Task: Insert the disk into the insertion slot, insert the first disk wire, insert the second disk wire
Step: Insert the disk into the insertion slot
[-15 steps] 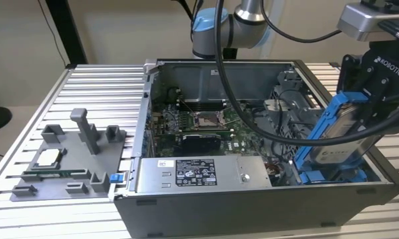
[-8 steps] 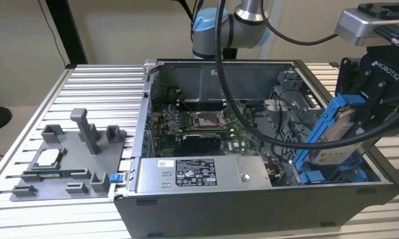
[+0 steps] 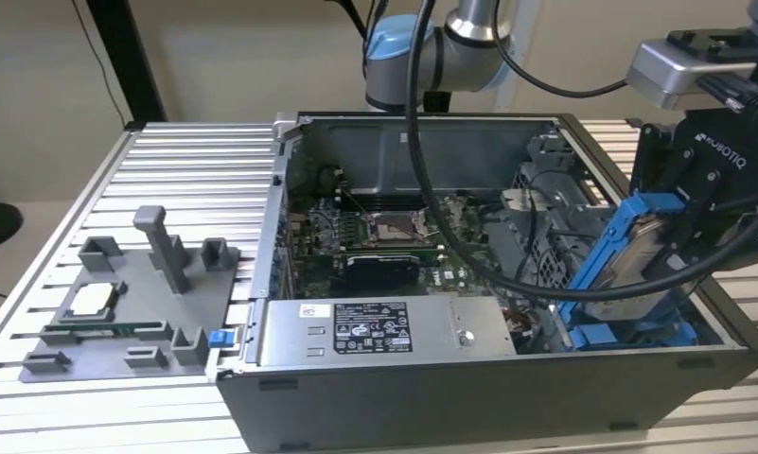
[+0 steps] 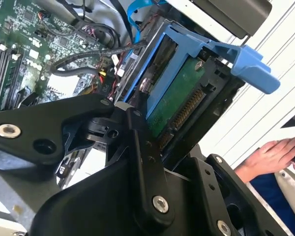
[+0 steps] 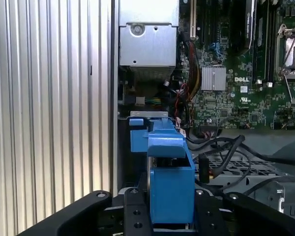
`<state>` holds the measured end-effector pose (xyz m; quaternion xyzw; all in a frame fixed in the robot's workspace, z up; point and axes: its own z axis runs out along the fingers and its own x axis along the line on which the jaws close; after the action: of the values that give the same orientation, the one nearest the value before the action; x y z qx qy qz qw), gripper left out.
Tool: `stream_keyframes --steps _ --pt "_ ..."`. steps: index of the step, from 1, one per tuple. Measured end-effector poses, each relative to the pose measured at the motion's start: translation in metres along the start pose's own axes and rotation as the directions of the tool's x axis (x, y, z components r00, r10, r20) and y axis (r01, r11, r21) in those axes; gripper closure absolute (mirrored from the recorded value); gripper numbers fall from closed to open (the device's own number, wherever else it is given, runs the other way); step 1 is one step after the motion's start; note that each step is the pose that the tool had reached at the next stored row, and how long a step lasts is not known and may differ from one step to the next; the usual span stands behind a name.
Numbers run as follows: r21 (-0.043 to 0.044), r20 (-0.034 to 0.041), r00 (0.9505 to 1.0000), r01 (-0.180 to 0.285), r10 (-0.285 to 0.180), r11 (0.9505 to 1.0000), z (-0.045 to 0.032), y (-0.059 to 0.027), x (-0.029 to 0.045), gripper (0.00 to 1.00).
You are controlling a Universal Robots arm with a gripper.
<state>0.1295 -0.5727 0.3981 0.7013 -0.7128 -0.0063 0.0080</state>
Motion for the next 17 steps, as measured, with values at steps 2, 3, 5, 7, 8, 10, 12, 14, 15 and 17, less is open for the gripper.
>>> stream_keyframes --steps 2,3,5,7,8,10,12,14,15,17 --pt "0.0000 -0.0001 1.0000 0.000 0.000 1.0000 0.0037 -0.0001 0.0000 1.00" --pt "0.0000 0.0000 1.0000 0.000 0.000 1.0000 0.0056 -0.0001 0.0000 1.00" --pt "0.0000 -0.0002 1.0000 0.000 0.000 1.0000 0.0092 -0.0002 0.0000 1.00" --pt "0.0000 0.0000 1.0000 0.000 0.000 1.0000 0.0128 -0.0003 0.0000 1.00" --pt "0.0000 -0.0001 1.0000 0.000 0.000 1.0000 0.0146 -0.0003 0.0000 1.00" --pt "0.0000 -0.0001 1.0000 0.000 0.000 1.0000 0.0182 -0.0004 -0.0001 1.00" --pt "0.0000 0.0000 1.0000 0.000 0.000 1.0000 0.0220 -0.0005 -0.0001 1.00" --pt "0.0000 0.0000 1.0000 0.000 0.000 1.0000 0.0228 -0.0005 -0.0001 1.00" --pt "0.0000 -0.0001 1.0000 0.000 0.000 1.0000 0.0228 -0.0005 -0.0001 1.00" --pt "0.0000 -0.0002 1.0000 0.000 0.000 1.0000 0.0228 -0.0005 -0.0001 1.00"
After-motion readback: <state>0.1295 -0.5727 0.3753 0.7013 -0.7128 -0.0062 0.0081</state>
